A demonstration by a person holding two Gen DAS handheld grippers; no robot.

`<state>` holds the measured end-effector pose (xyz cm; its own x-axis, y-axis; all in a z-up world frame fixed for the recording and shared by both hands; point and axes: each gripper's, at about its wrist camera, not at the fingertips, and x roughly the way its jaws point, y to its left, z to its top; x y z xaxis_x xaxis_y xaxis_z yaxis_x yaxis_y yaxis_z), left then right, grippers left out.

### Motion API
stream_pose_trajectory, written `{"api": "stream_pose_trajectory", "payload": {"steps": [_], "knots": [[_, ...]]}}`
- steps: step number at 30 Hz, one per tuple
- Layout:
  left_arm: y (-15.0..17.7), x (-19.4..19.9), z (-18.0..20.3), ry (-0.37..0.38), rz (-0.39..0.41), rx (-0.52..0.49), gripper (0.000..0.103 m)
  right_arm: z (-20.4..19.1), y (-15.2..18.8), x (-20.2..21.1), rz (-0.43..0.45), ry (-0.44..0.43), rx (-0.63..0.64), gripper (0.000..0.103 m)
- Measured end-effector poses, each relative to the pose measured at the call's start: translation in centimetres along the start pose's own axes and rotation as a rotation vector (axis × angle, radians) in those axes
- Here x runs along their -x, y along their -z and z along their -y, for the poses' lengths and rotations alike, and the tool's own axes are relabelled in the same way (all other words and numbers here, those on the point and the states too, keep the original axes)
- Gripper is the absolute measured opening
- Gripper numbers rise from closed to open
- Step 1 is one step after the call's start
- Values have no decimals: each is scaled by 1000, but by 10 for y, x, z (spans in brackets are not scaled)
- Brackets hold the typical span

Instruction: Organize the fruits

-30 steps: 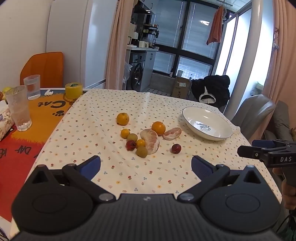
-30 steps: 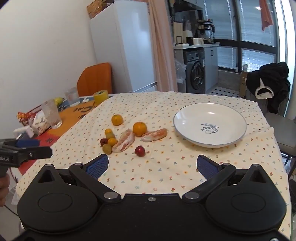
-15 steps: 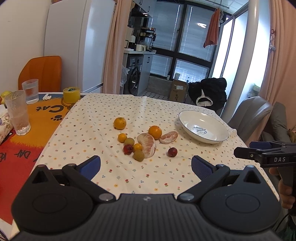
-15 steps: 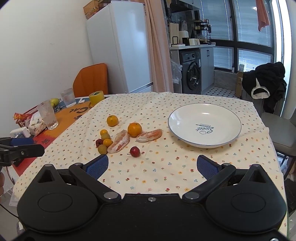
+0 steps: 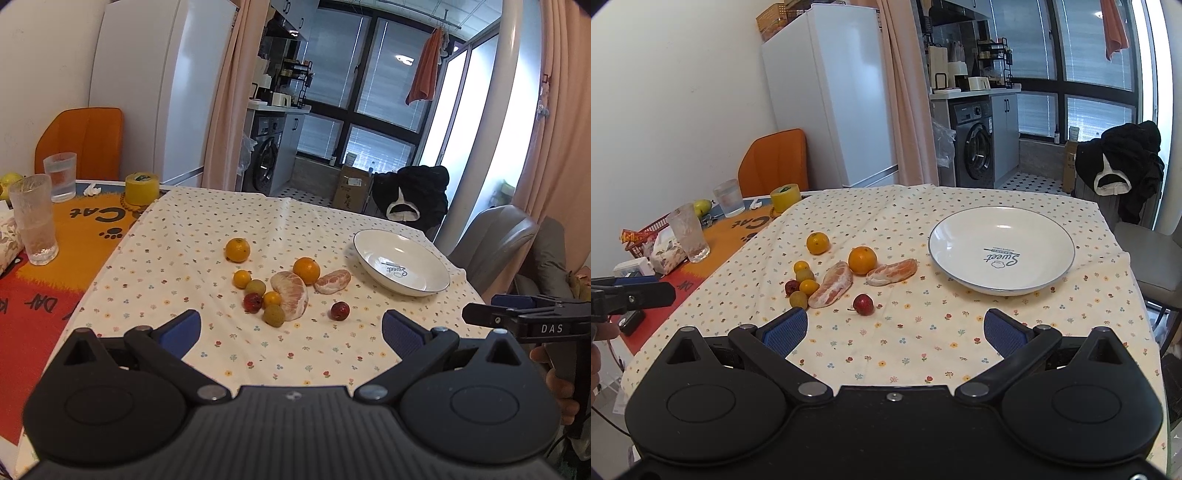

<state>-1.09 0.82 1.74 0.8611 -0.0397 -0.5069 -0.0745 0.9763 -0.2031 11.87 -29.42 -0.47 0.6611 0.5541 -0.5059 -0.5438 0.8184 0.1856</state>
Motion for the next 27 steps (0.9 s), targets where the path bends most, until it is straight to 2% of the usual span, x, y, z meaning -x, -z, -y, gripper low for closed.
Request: {"api": "stream_pose_trajectory", "payload": {"steps": [27], "knots": [[2, -2, 0, 13, -11, -4, 103, -1, 1, 0, 3, 10, 12, 103]]}}
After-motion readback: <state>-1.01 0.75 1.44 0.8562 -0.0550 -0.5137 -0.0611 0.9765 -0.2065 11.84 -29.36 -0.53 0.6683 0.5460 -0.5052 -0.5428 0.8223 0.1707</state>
